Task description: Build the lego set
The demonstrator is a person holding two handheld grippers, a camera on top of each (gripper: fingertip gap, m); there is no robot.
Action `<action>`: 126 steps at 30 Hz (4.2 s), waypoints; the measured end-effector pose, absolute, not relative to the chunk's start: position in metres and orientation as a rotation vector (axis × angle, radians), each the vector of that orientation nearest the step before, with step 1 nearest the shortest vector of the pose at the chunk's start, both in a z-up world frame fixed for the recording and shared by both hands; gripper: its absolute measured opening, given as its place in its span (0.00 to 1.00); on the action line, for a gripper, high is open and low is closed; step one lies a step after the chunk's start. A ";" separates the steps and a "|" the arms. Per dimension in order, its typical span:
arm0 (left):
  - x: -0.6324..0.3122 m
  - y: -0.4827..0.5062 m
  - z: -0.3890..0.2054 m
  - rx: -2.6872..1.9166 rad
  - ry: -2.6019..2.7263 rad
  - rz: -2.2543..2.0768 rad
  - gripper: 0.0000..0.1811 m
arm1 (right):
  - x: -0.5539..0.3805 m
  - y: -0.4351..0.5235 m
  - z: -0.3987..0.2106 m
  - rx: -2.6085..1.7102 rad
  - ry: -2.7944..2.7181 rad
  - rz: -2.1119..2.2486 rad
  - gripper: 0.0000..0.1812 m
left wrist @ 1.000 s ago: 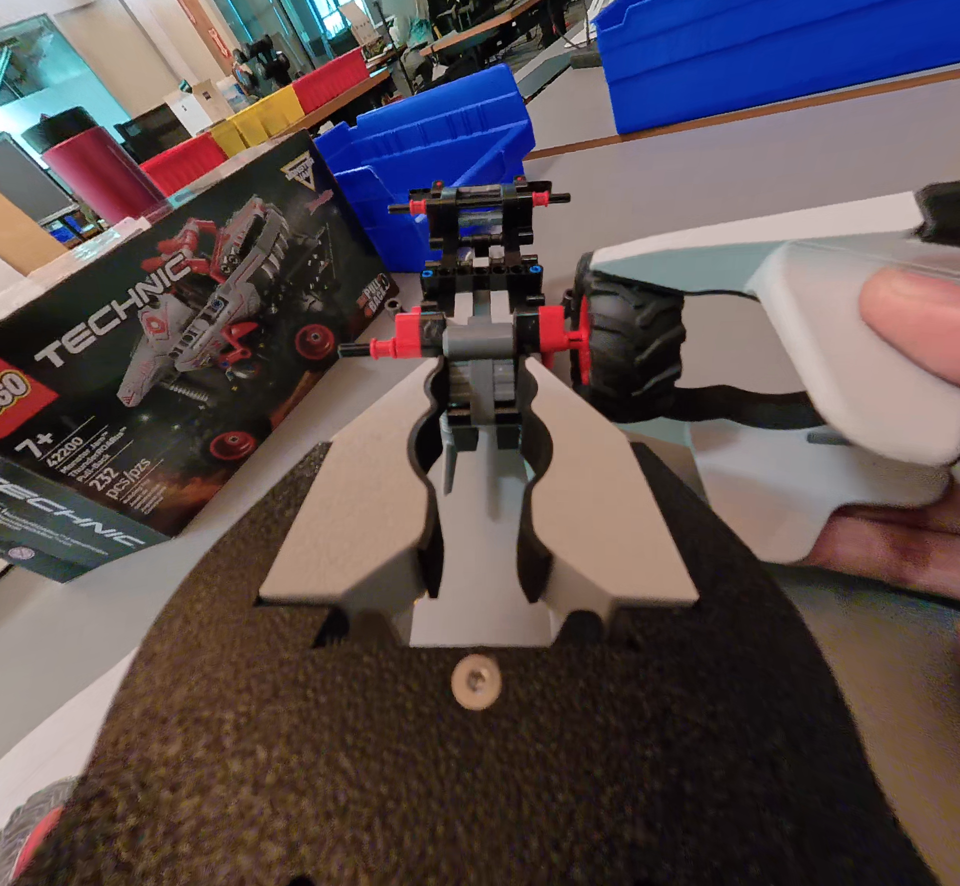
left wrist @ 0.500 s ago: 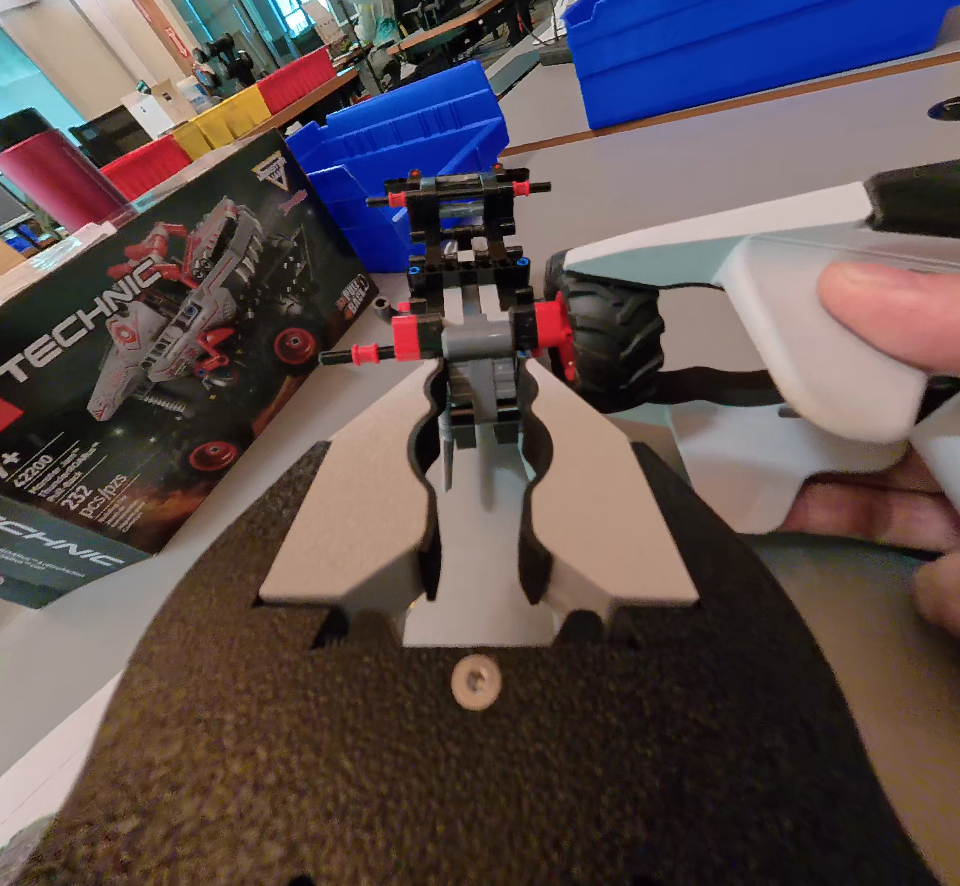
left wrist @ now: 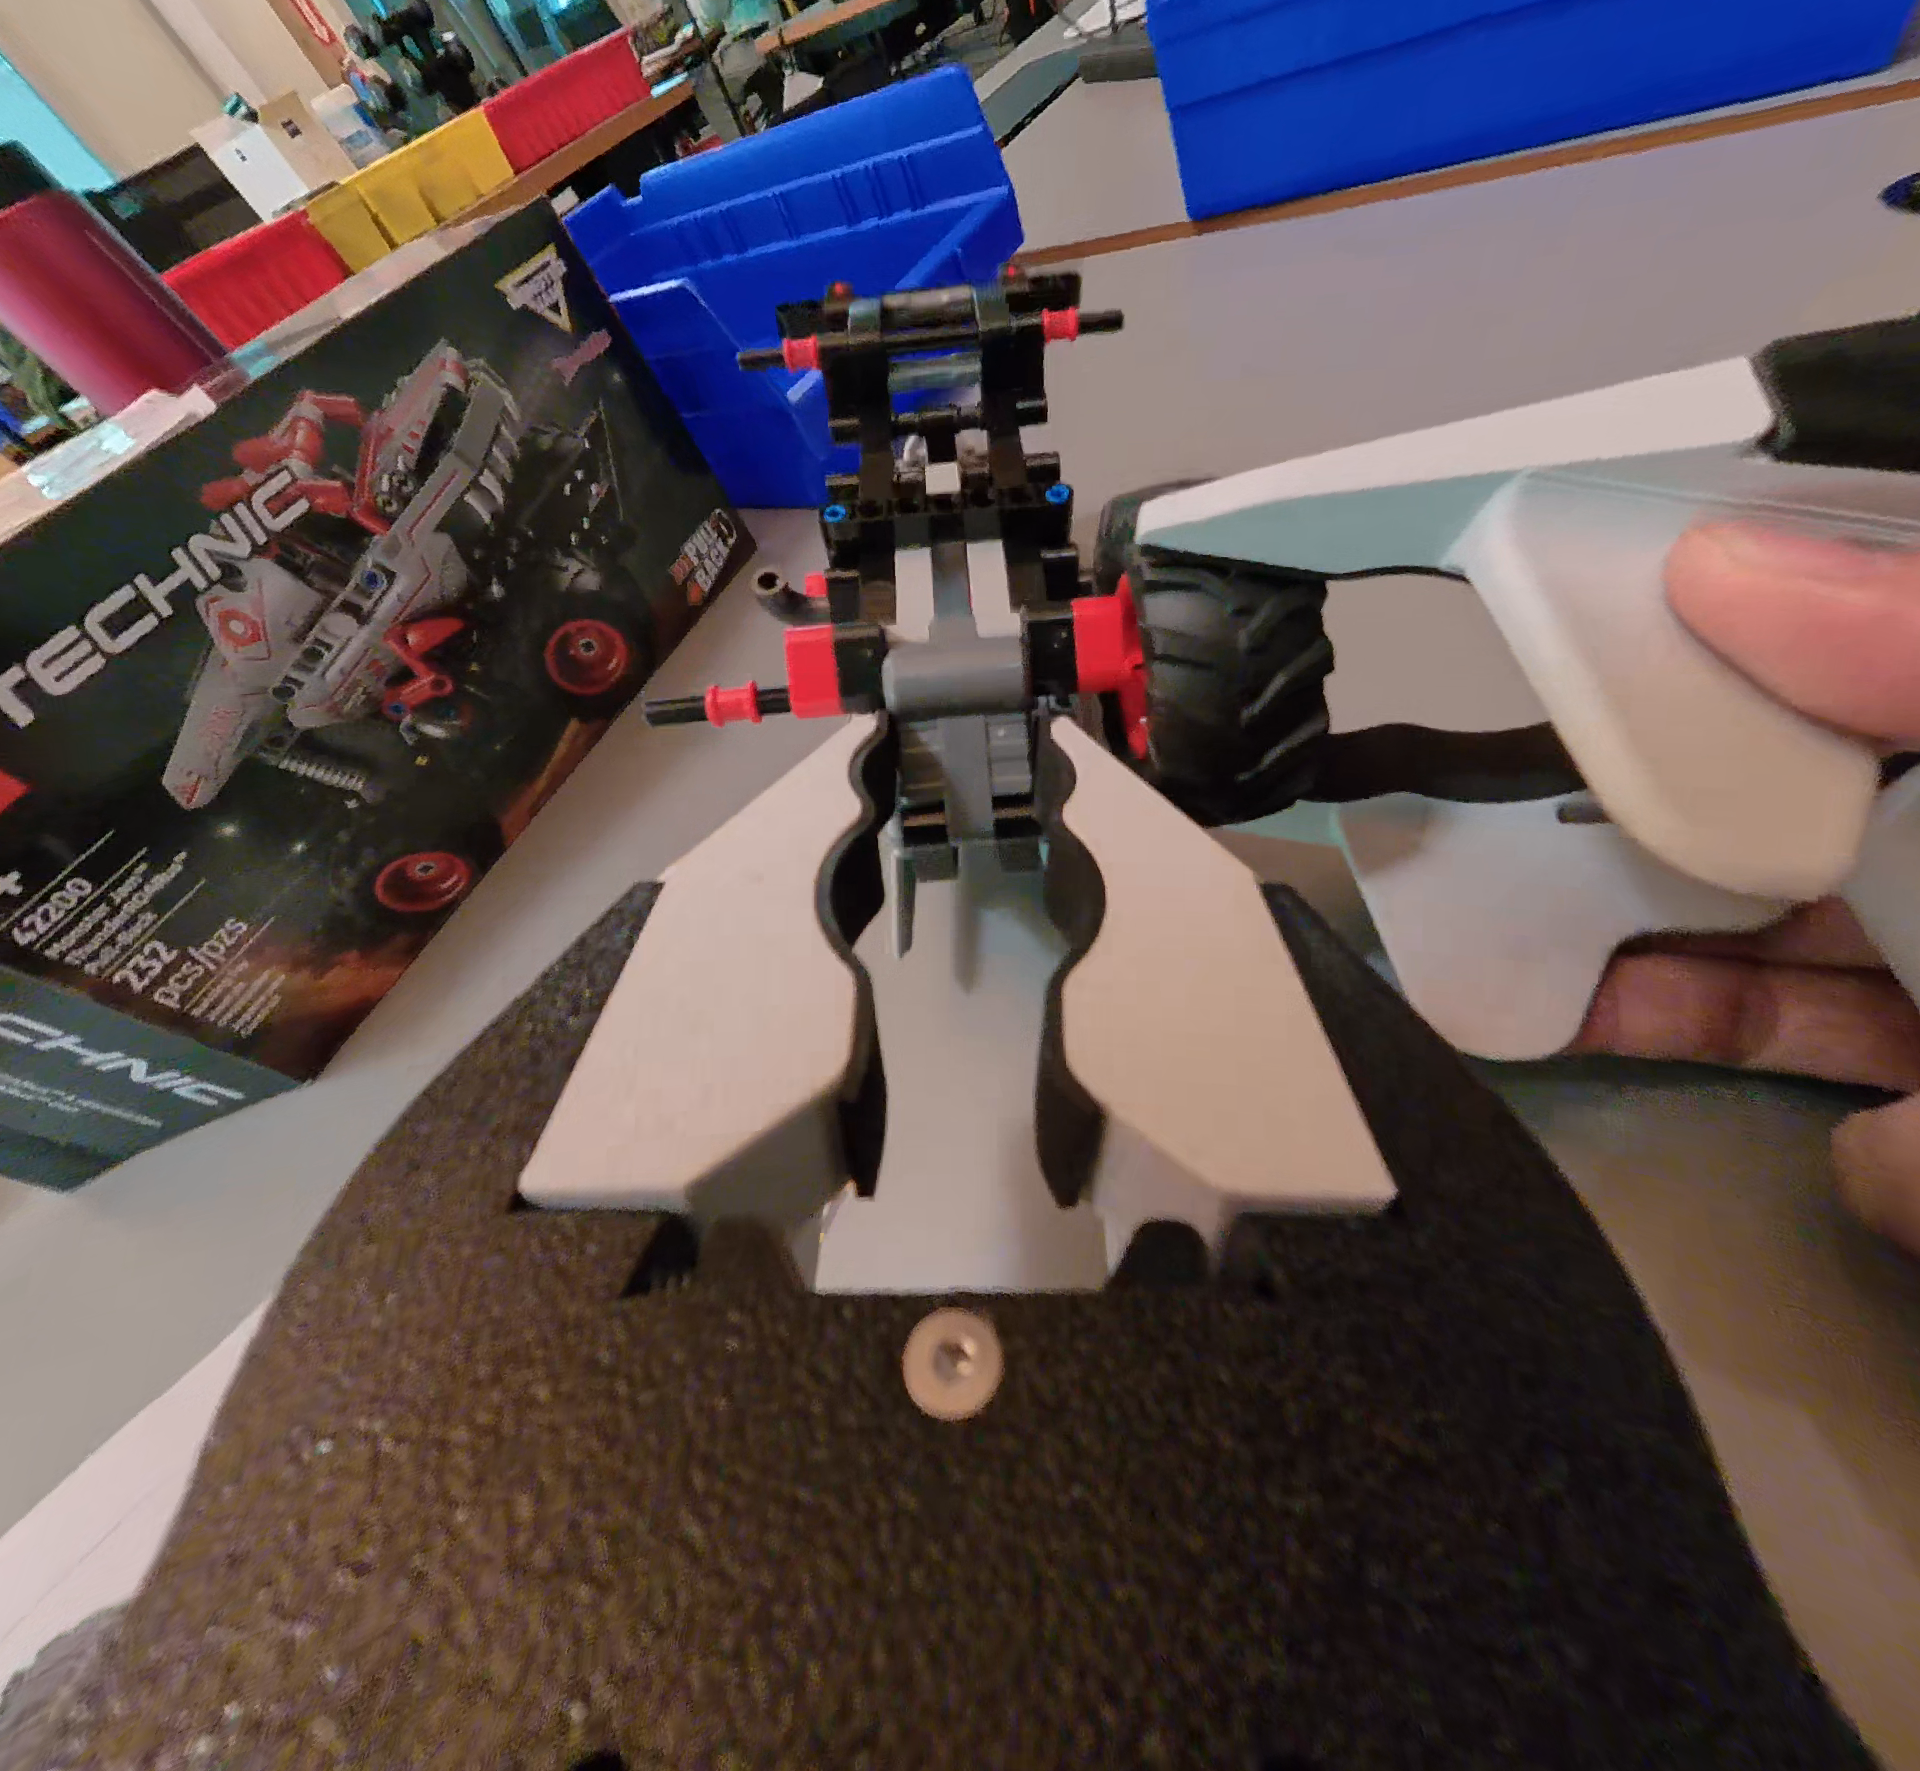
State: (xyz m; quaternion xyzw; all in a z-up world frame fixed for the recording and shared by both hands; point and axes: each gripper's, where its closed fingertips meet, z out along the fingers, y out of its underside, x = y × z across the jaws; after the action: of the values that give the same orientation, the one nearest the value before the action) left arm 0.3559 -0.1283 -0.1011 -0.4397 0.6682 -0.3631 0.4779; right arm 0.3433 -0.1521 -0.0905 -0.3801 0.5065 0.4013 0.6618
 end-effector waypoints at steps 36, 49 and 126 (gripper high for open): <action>0.122 -0.034 -0.156 -1.167 2.382 -0.594 0.32 | 0.344 -0.148 -0.092 -0.933 1.101 0.921 0.32; 0.095 -0.016 -0.124 -1.167 2.183 -0.796 0.36 | 0.346 -0.150 -0.091 -0.930 1.096 0.930 0.32; 0.208 -0.125 -0.151 -0.918 2.780 -0.846 0.35 | 0.349 -0.169 -0.093 -1.091 1.014 1.014 0.32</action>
State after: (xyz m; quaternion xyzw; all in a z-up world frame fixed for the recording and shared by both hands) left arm 0.2079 -0.1247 -0.1509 -0.3009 0.9112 -0.2774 0.0471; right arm 0.3495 -0.1689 -0.0931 -0.4747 0.4411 0.4411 0.6209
